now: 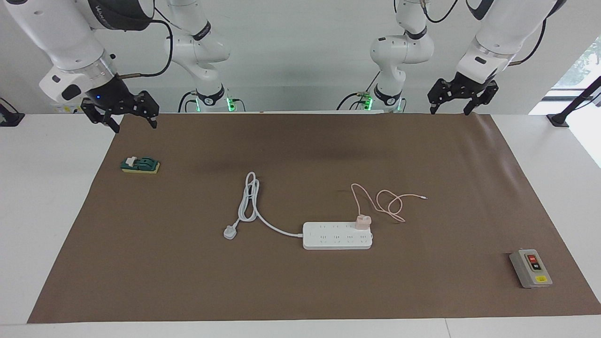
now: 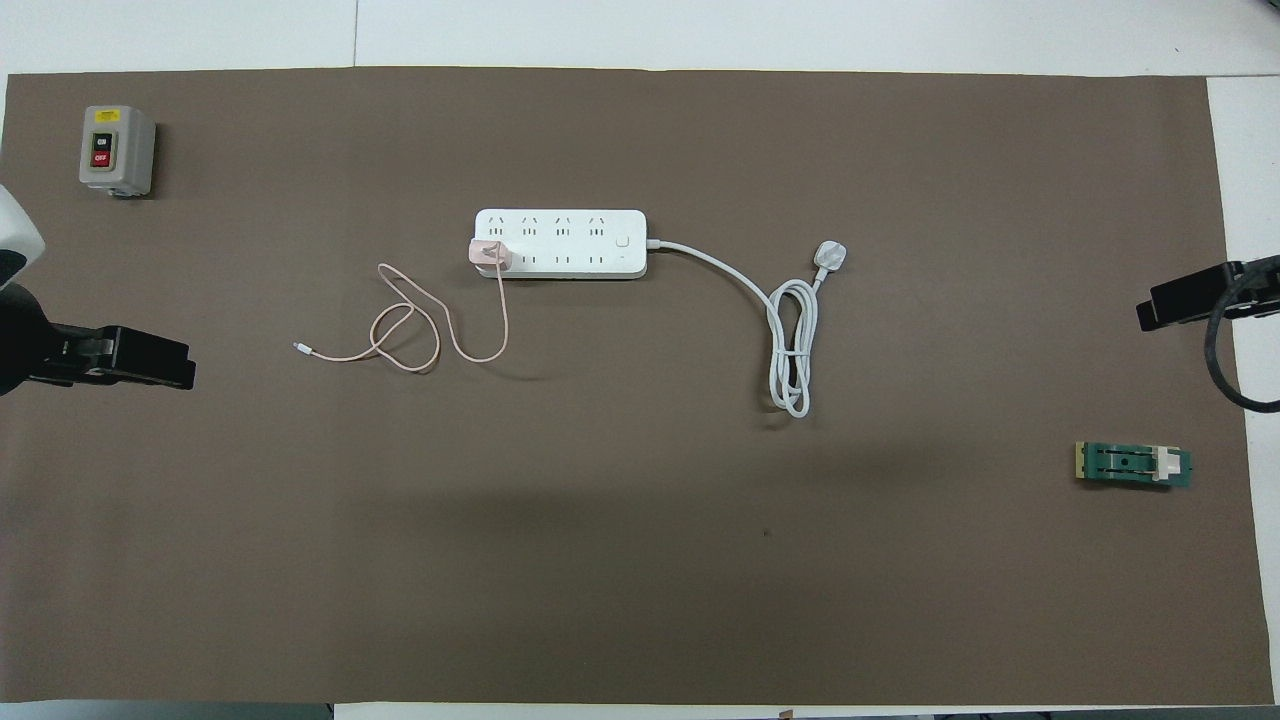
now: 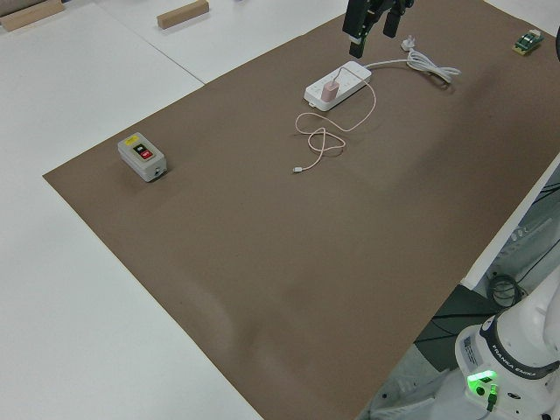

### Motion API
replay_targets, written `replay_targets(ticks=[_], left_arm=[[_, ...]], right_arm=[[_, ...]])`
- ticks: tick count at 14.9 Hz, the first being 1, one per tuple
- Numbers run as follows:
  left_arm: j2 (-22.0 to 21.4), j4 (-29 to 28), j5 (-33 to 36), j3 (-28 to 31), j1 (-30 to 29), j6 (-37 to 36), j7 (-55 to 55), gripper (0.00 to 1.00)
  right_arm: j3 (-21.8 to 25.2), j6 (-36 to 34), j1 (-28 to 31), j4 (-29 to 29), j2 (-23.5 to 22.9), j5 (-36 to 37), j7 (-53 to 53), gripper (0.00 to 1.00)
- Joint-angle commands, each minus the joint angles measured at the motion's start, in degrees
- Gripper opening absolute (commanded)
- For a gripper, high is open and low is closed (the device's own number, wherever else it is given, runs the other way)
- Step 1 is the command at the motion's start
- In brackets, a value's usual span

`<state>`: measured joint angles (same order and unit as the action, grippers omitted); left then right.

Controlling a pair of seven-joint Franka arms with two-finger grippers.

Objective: Unplug charger and place it aside

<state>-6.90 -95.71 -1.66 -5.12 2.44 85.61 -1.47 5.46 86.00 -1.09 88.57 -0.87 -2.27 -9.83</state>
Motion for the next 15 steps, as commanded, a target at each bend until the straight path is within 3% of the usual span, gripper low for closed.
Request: replay_targets(ticks=[1,15], left_arm=[[-1.5,-1.4,-0.4,-0.1,-0.3,-0.2,0.1,1.0],[-1.5,-1.4,-0.4,-0.1,-0.3,-0.2,0.1,1.0]], right_arm=[[-0.6,0.9,0.5,0.9,1.0,-1.1,0.8,1.0],[-0.2,1.5,-0.4,0.6,1.3,-1.2,0.7,1.0]])
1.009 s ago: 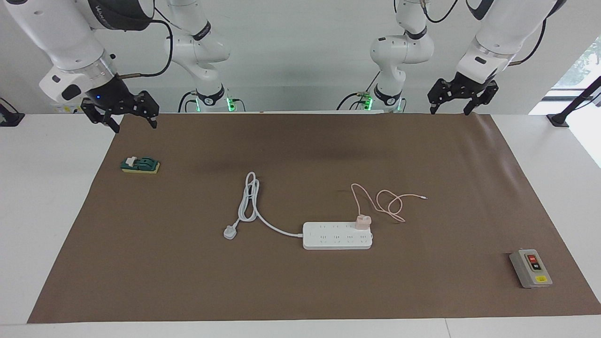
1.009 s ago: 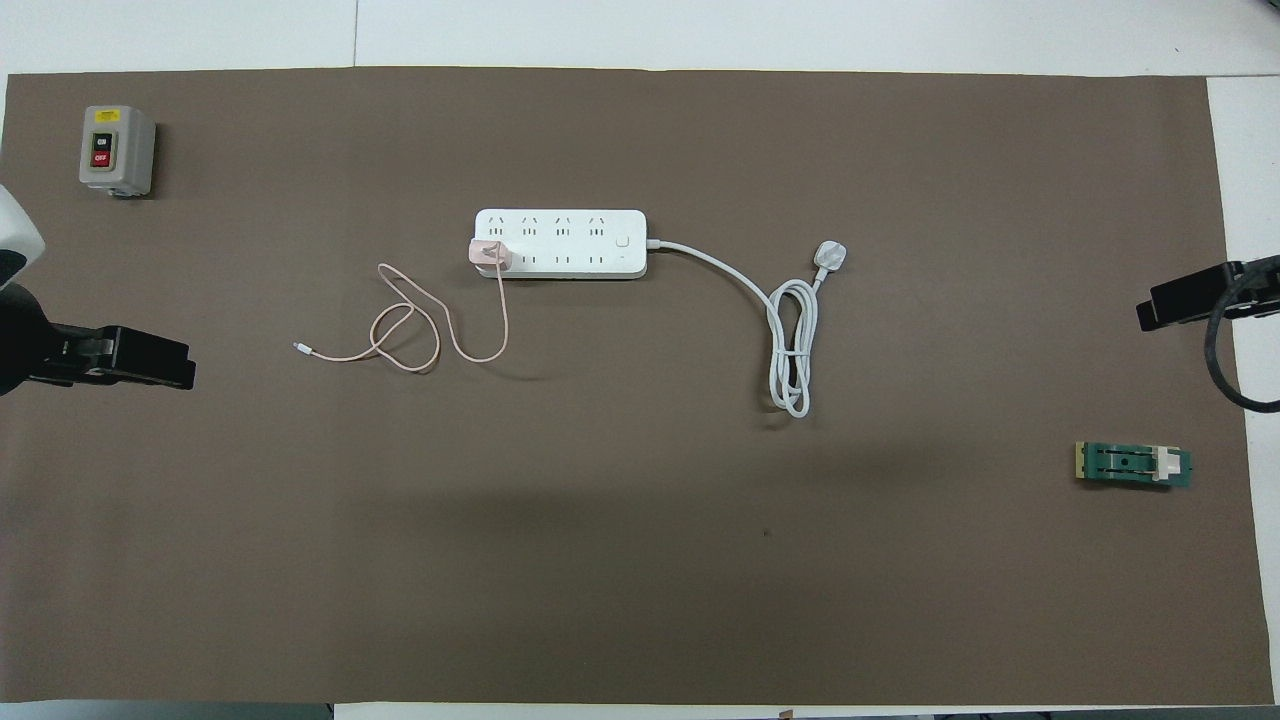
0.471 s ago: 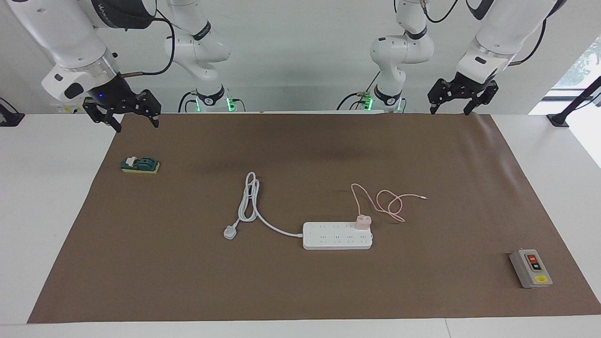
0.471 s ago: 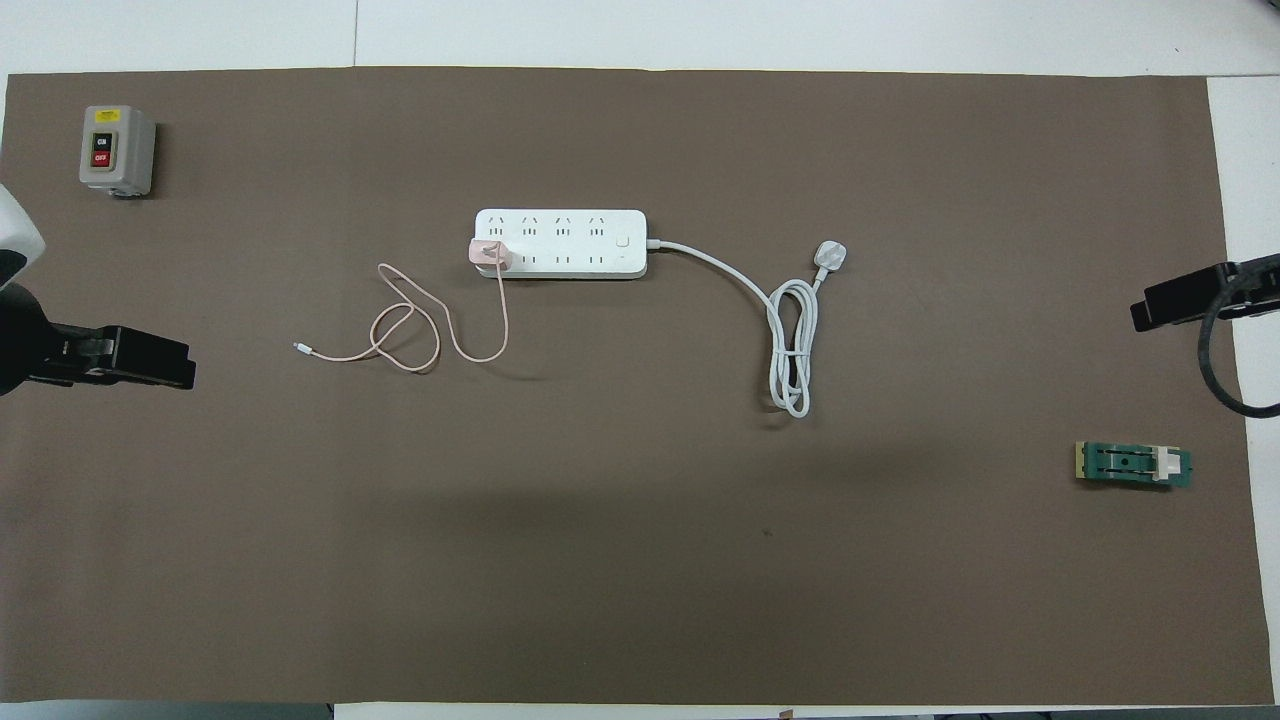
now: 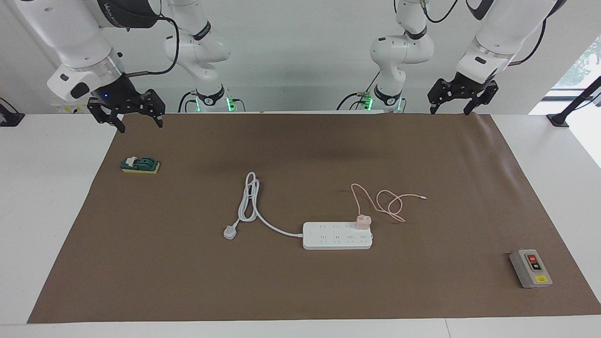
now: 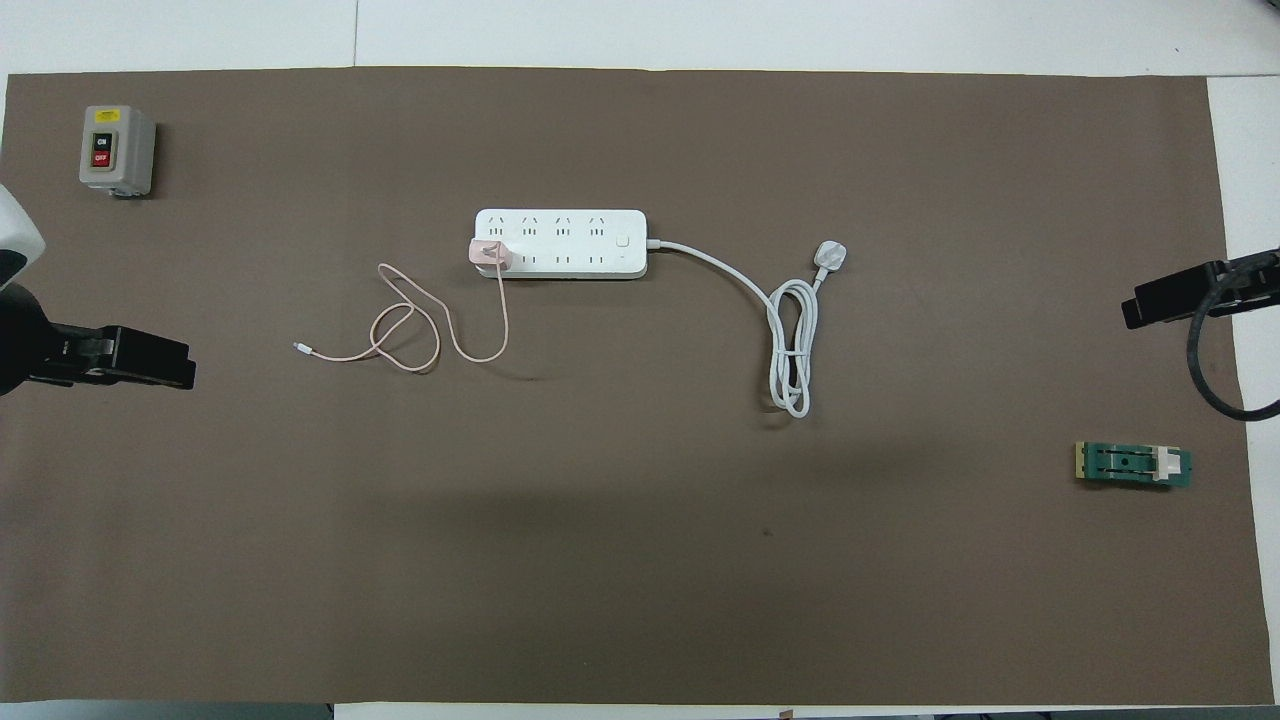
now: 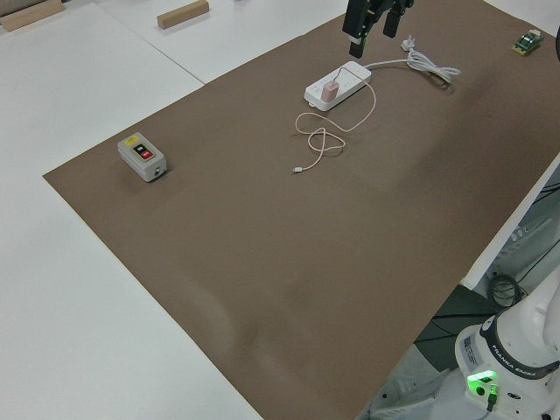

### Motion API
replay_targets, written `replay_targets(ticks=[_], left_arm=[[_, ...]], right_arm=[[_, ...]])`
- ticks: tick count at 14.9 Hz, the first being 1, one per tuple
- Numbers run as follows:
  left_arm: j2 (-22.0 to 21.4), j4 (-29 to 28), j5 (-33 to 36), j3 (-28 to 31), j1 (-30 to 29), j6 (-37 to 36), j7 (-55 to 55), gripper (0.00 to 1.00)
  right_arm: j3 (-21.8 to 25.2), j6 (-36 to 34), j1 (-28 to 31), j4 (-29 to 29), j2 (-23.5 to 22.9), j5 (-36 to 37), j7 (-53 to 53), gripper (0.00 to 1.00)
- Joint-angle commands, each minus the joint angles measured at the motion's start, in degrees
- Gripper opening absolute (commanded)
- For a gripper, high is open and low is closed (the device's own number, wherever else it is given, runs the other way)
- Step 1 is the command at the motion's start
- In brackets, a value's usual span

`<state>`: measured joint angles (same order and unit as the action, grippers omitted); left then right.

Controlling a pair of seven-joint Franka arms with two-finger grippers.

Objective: Unplug charger and place it aside

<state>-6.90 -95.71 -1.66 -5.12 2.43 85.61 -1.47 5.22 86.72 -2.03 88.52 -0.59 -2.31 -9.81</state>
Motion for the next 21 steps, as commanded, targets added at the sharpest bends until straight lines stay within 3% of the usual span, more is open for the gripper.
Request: replay_targets(ticks=[1,5,12,14,18,21], left_arm=[[-1.5,-1.4,-0.4,-0.1,-0.3,-0.2,0.1,1.0],[-1.5,-1.4,-0.4,-0.1,-0.3,-0.2,0.1,1.0],[-1.5,-1.4,-0.4,-0.1,-0.3,-0.2,0.1,1.0],[-1.5,-1.4,-0.4,-0.1,-0.3,-0.3,0.1,1.0],[-2.4,-1.5,-0.4,-0.2,-0.3,-0.5,-0.2,1.0],[-2.2,-1.4,-0.4,-0.2,-0.1,0.4,-2.7,1.0]], right_arm=[[0.1,0.9,0.5,0.7,1.0,-1.2,2.1,1.0],[-1.2,3.0,-1.4,0.9,0.8,-2.3,26.2,1.0],[-1.3,4.1,-3.4,1.2,-4.8,-16.8,65.7,1.0],[-1.3,7.5,-3.5,1.2,-6.6,-23.2,77.4,1.0],[-1.3,8.0,-4.1,0.7,-10.1,-29.5,83.1,1.0],[-1.3,8.1,-5.9,-3.2,-15.0,-29.2,83.4,1.0]])
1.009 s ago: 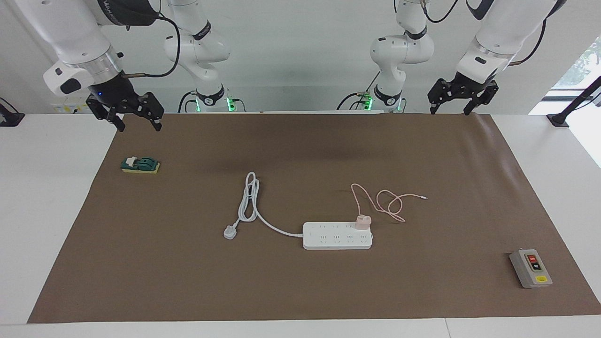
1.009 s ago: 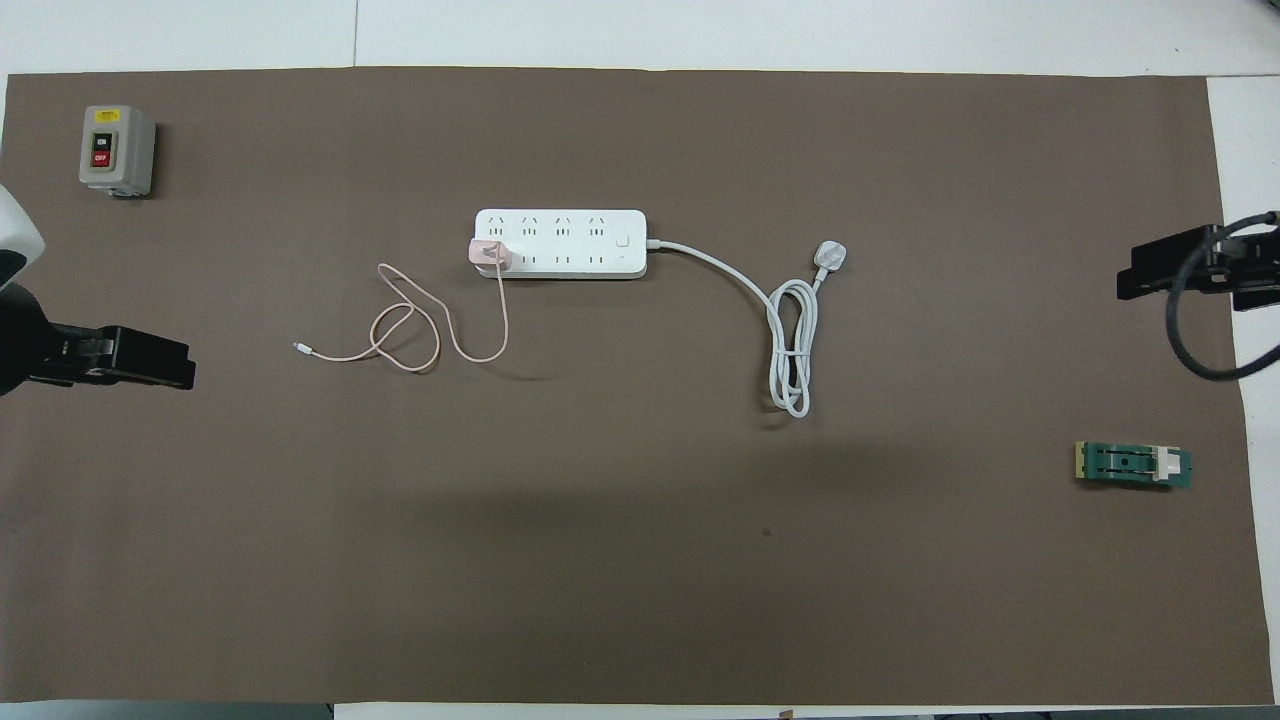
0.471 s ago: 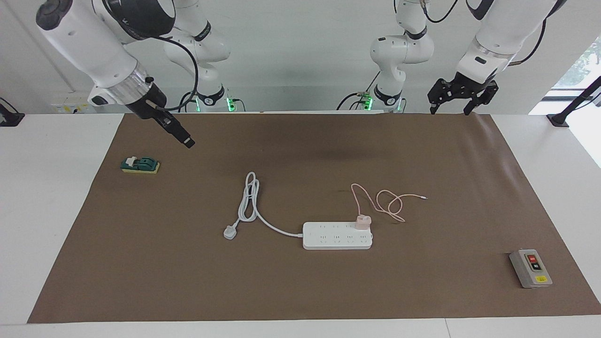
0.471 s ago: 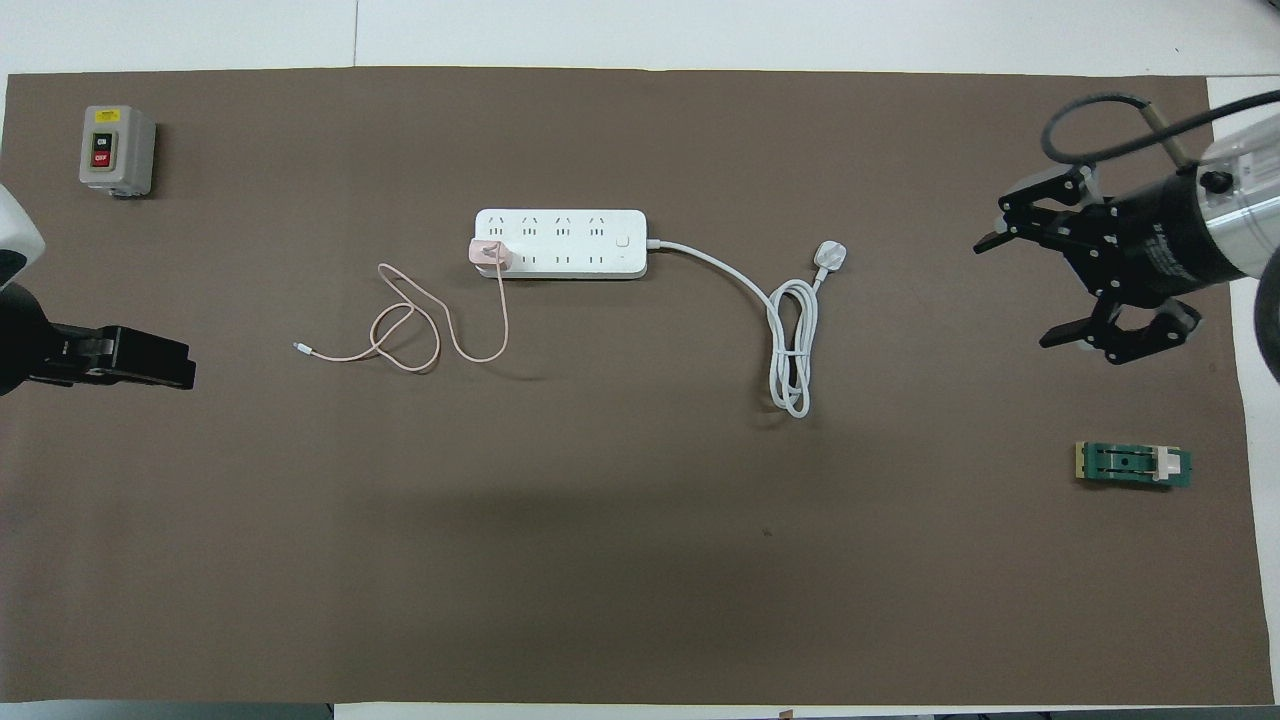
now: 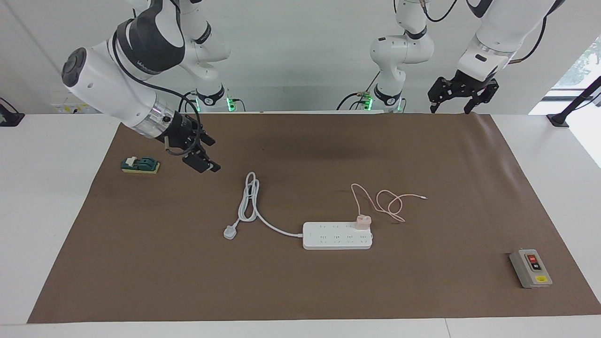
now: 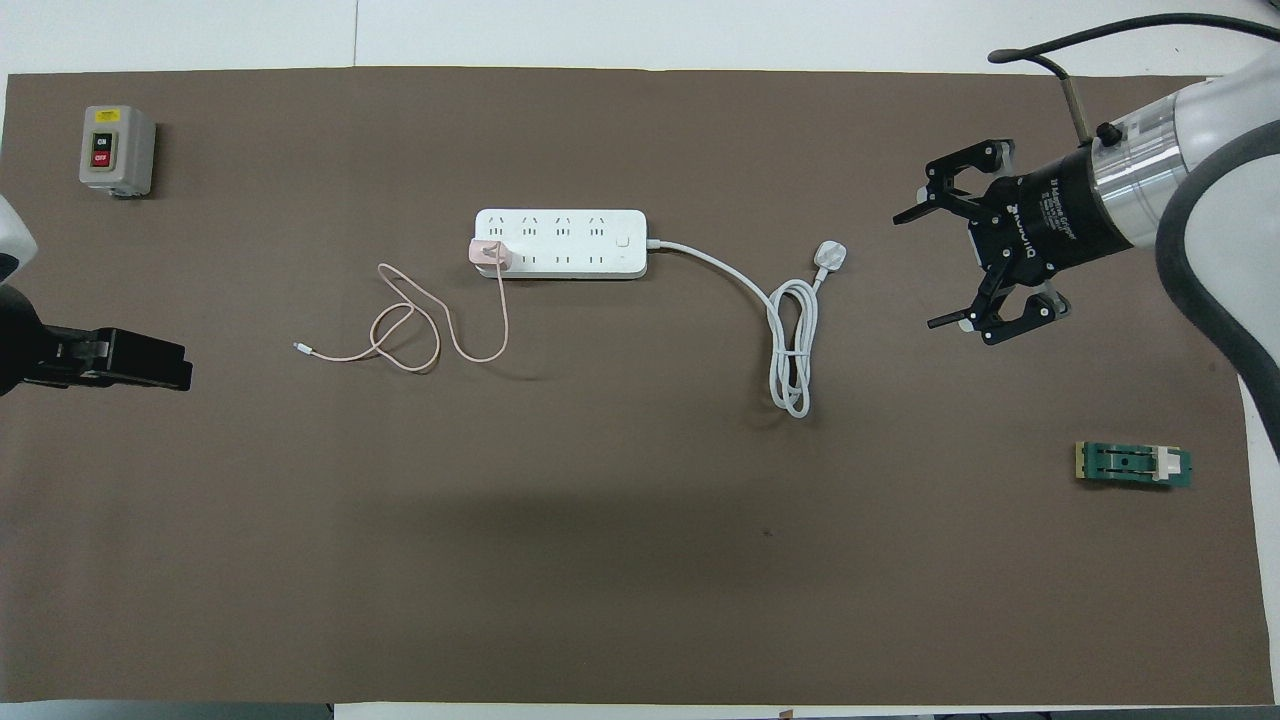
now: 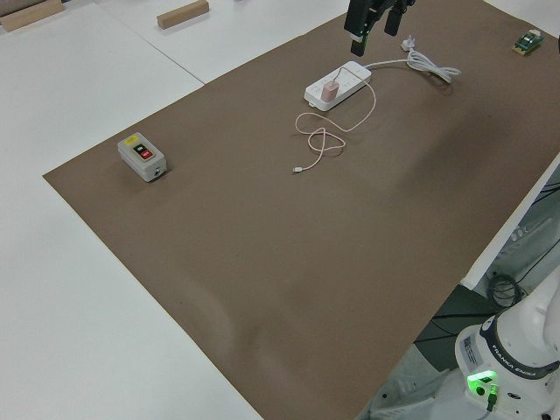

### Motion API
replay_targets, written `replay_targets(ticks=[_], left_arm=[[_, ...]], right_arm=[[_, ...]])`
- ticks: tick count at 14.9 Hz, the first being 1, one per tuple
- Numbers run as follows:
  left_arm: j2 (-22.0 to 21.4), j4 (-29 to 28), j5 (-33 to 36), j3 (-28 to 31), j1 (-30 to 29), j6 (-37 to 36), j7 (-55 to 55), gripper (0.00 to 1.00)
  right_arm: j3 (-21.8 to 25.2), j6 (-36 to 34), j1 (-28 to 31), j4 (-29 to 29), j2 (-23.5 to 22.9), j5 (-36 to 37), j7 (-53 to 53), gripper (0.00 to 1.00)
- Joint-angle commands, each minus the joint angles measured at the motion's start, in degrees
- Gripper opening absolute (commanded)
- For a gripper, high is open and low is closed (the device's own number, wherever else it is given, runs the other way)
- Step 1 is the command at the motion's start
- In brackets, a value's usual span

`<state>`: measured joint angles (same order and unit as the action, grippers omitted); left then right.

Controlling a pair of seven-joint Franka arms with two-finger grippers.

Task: Unplug charger and place it aside
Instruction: 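Reach the right gripper to the power strip while the left gripper reaches the charger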

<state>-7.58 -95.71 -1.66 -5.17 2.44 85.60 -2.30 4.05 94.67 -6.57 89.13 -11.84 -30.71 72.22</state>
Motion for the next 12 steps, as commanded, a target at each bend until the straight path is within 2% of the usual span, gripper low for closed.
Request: replay_targets(ticks=[1,3,6,9,12], left_arm=[[-1.6,-1.4,-0.3,-0.1,0.0,0.3,-2.5,1.0],[-1.6,-1.4,-0.3,-0.2,0.2,0.4,-6.1,1.0],[-0.7,-1.3,-0.3,-1.1,0.8,1.6,-17.3,1.0],[3.0,0.4,-0.3,-2.4,2.2,1.8,-26.7,1.0],[6.3,1.1,-0.4,-2.6,4.1,5.8,-37.3,1.0]], right_arm=[[0.0,0.6,-2.5,-5.3,-5.0,-0.6,1.3,1.0],[-0.1,3.5,-2.7,-5.5,-6.3,-1.5,3.6,1.0],[0.0,4.3,-2.8,-9.8,-13.0,-5.5,5.6,1.0],[-0.1,9.8,-5.6,-9.6,-15.5,-6.3,7.7,1.0],[-0.2,12.3,-6.0,-9.6,-17.6,-8.7,11.6,1.0]])
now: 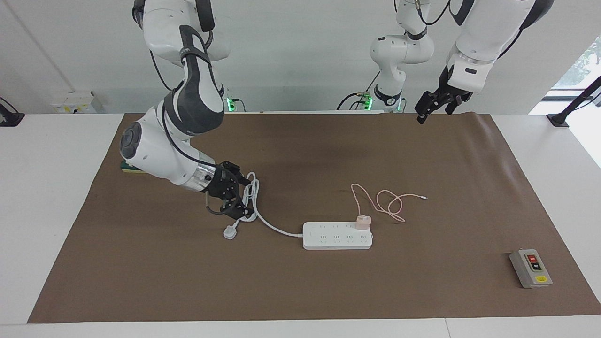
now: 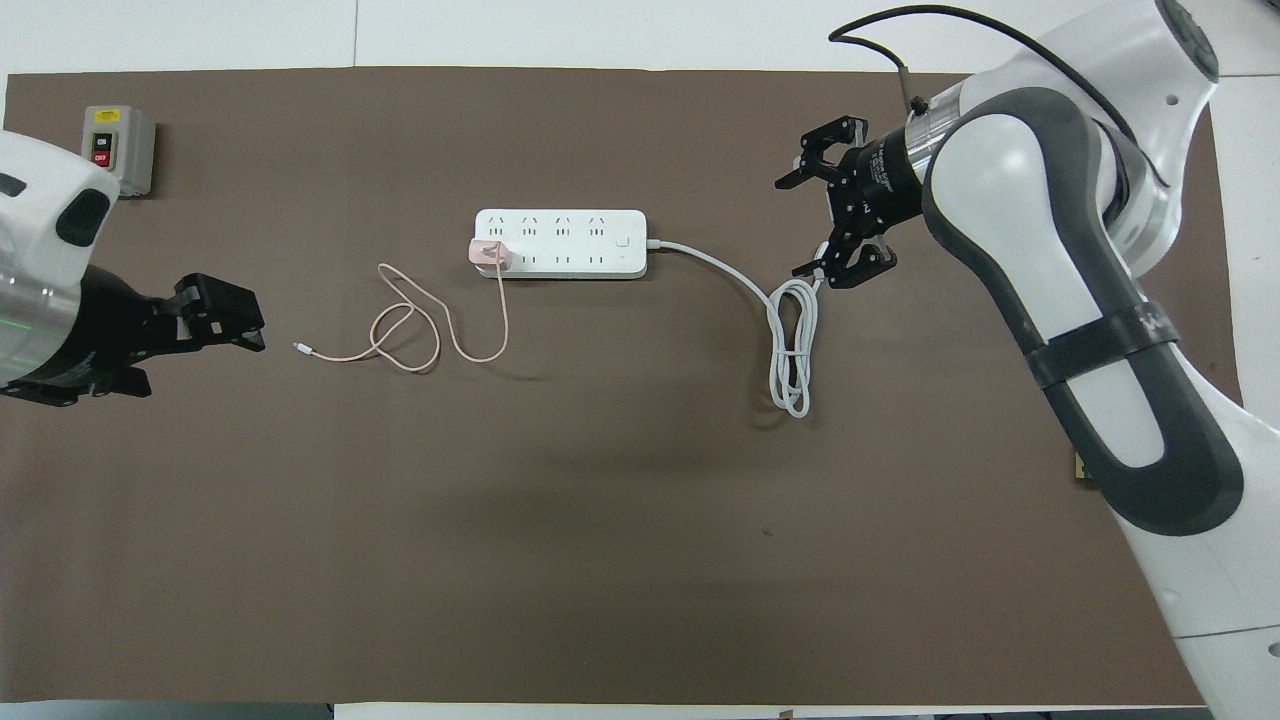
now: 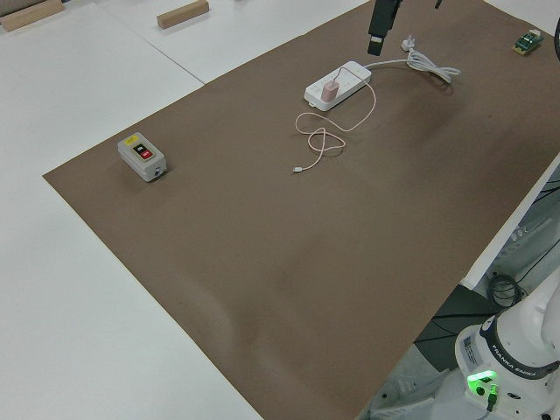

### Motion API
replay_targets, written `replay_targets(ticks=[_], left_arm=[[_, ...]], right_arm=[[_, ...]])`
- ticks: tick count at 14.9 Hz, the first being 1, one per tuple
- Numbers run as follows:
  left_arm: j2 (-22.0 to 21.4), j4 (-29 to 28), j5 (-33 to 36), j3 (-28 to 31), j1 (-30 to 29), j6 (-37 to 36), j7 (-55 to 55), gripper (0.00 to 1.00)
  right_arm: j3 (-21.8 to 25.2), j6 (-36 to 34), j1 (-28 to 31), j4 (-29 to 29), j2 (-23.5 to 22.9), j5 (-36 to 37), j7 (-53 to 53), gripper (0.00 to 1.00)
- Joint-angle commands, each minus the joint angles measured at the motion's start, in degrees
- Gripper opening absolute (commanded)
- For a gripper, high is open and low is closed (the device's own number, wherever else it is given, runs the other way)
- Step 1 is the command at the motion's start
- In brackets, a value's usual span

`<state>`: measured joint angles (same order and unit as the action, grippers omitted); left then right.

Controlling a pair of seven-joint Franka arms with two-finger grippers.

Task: Unplug charger and place it aside
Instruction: 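Reach the right gripper to the power strip while the left gripper reaches the charger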

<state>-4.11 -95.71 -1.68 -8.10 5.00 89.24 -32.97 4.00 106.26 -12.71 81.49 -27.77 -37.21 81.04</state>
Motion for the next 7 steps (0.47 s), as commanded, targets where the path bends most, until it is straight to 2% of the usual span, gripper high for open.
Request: replay_targets(ticks=[1,4,7], left_arm=[[4.8,2.2,-0.3,0.4,2.9,2.3,-10.8,1.0],[13.1,8.2,0.3,0.5,5.4,5.0,-27.6,1.0],[17.9,10.1,0.8,0.6,6.8,10.5,-40.4,1.0]], right_arm=[[-0.1,1.7,-0.3,-1.9,-2.5,-3.0,4.0,1.0],[-0.1,5.7,-1.8,-1.6,-3.9,-5.8,7.0,1.0],[0.0,6.2,-4.0,-0.8,-3.8,-4.9,6.9,1.0]])
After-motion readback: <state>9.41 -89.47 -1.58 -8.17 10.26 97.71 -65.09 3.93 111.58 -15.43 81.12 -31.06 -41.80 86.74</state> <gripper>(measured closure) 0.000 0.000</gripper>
